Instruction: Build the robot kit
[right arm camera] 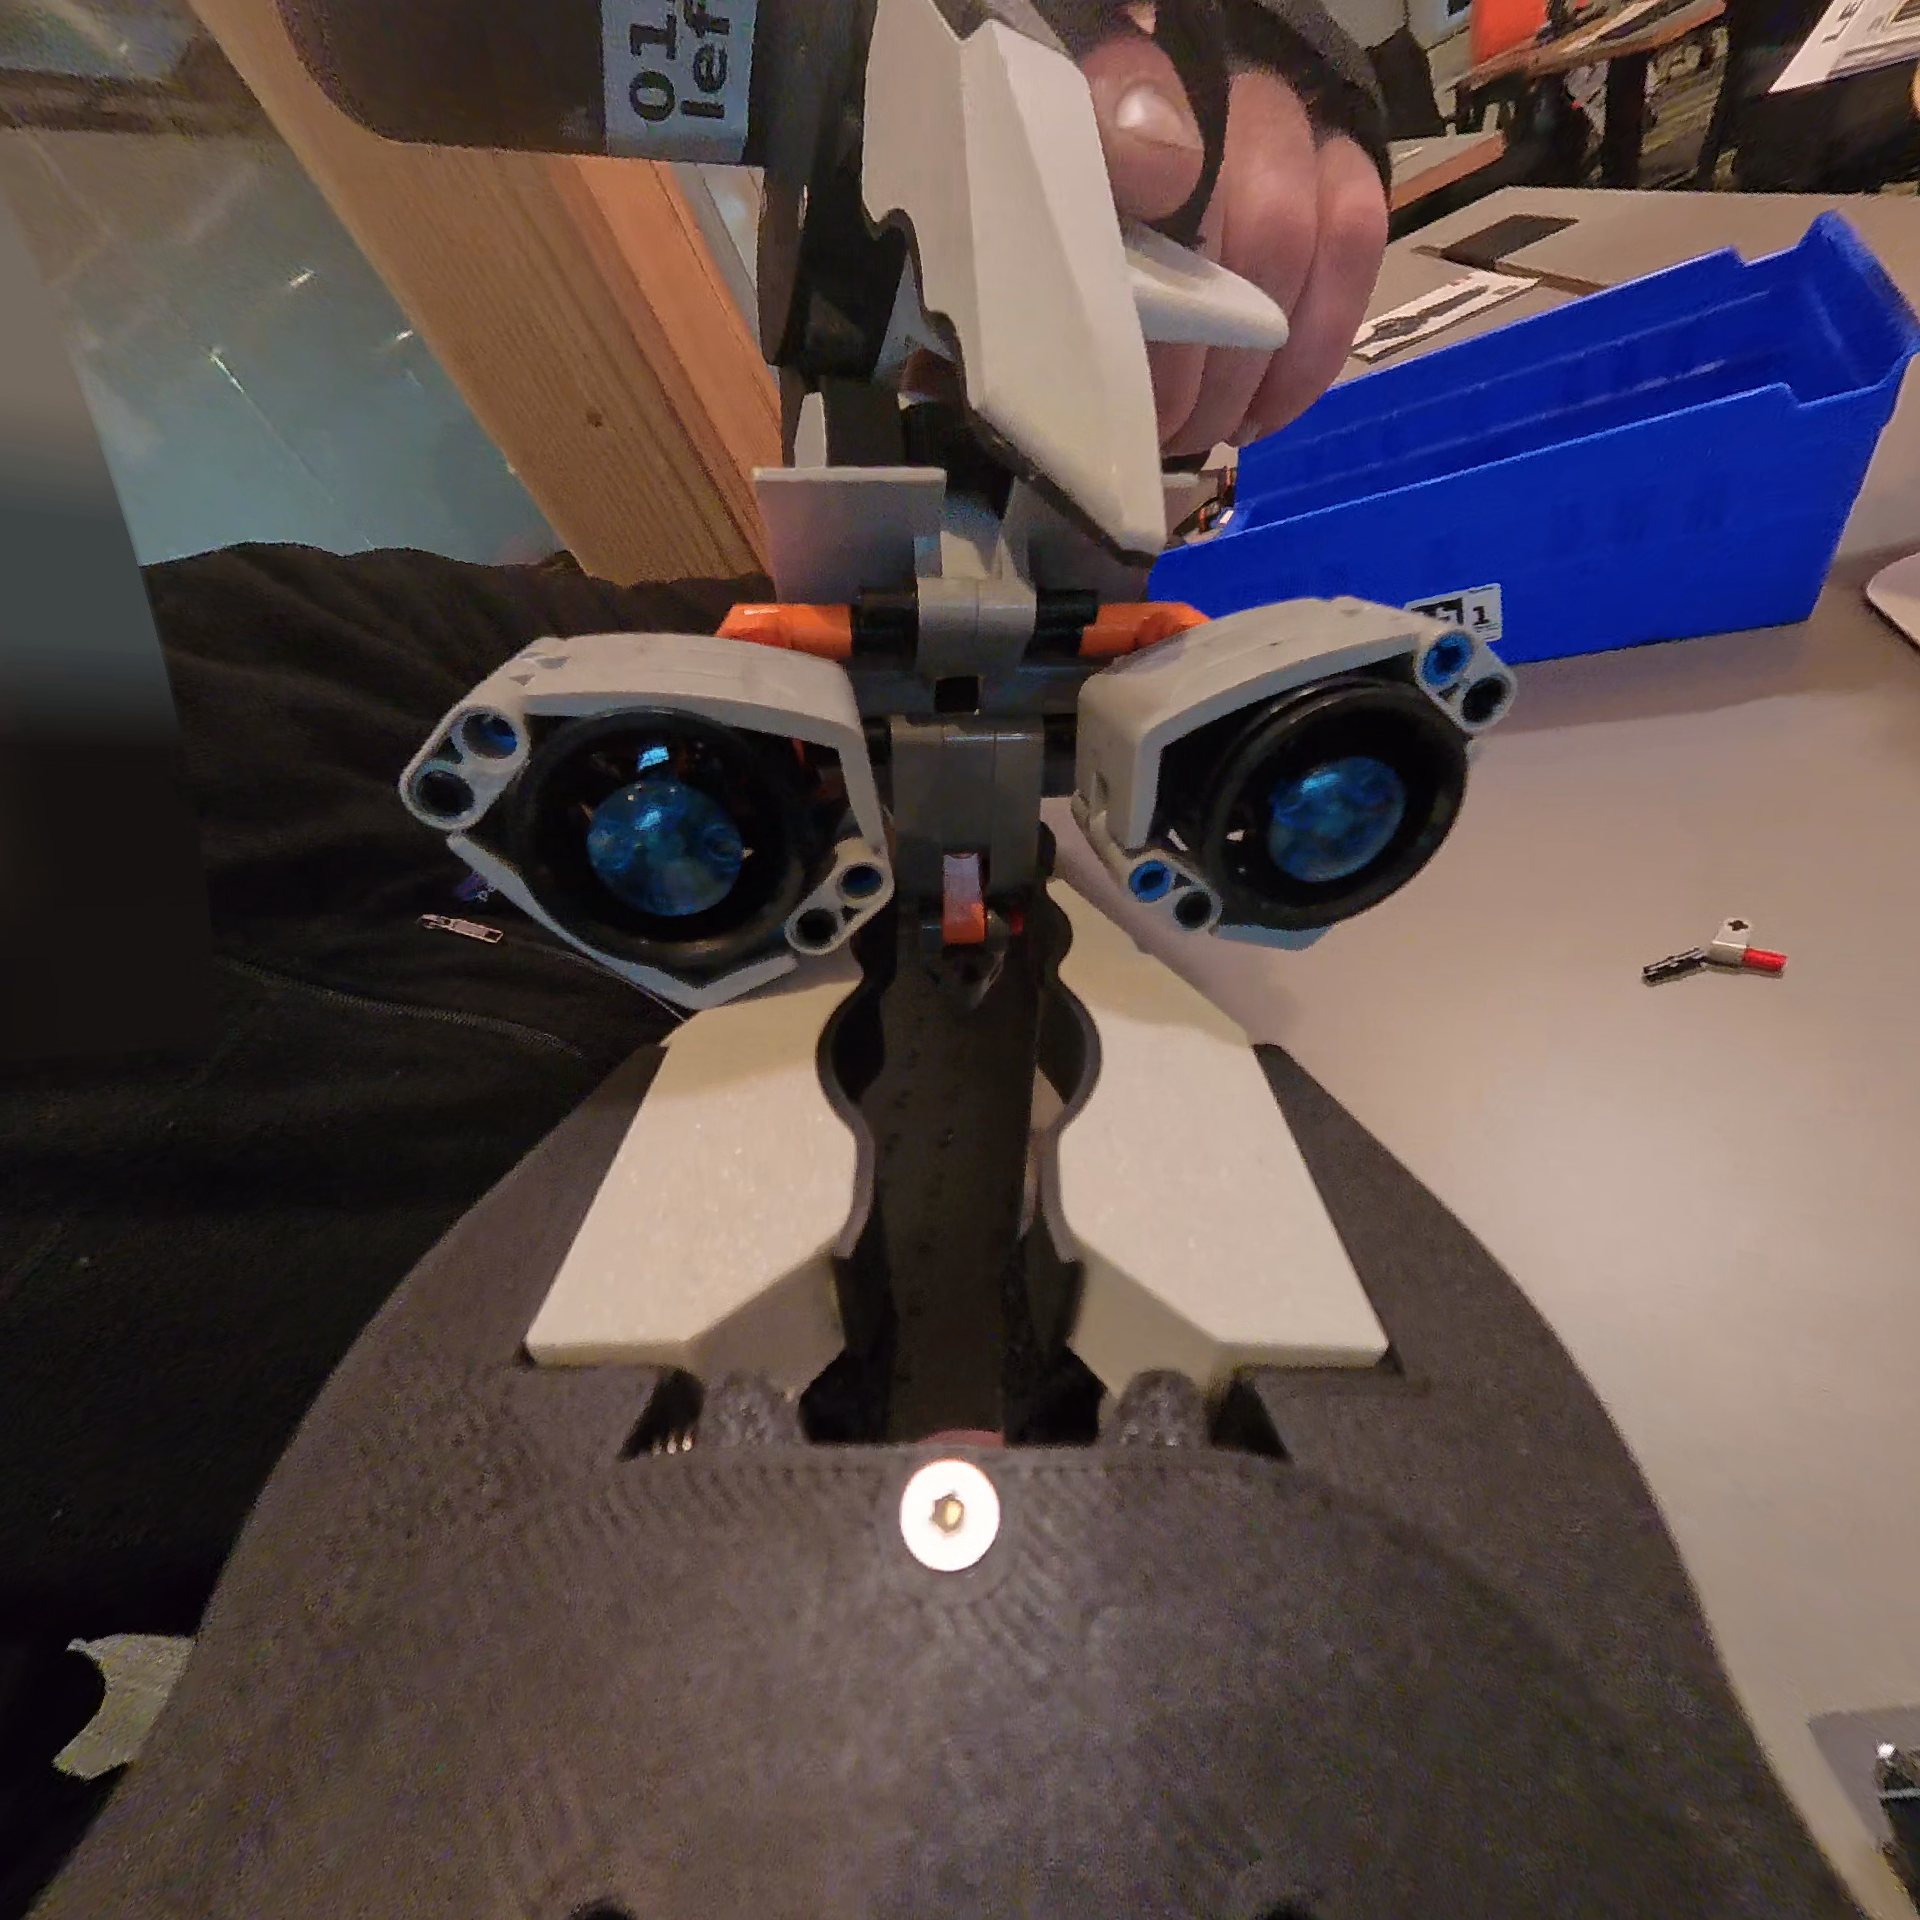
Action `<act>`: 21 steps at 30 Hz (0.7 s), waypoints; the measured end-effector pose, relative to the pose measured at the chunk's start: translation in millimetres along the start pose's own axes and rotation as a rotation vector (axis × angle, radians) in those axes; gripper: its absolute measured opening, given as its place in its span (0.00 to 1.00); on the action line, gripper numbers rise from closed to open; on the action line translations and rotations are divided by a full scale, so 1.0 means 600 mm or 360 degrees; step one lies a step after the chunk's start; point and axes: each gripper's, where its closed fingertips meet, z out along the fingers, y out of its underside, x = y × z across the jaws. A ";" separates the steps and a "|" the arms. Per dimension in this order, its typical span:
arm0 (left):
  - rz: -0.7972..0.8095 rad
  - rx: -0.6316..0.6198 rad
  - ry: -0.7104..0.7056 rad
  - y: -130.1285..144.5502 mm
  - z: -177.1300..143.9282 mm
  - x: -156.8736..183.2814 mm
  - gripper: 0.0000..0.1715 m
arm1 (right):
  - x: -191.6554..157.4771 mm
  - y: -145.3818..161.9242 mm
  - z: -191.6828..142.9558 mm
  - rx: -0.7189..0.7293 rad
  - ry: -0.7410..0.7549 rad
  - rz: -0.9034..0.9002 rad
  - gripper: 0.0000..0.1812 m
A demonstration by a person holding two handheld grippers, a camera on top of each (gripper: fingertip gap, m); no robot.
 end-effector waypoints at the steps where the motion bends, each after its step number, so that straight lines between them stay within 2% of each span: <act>1: -0.0004 0.0002 0.0005 0.000 0.001 0.000 0.37 | 0.000 0.000 -0.002 -0.0001 -0.0007 0.0009 0.13; 9: -0.0015 0.0021 -0.0020 -0.001 0.015 -0.032 0.36 | 0.015 -0.022 -0.034 0.0073 0.0052 0.0029 0.13; 15: -0.0026 0.0054 -0.0070 -0.003 0.033 -0.081 0.36 | 0.032 -0.063 -0.090 0.0213 0.0159 0.0003 0.16; 21: -0.0016 0.0018 -0.0103 0.005 0.058 -0.128 0.36 | 0.065 -0.077 -0.145 0.0273 0.0300 0.0017 0.22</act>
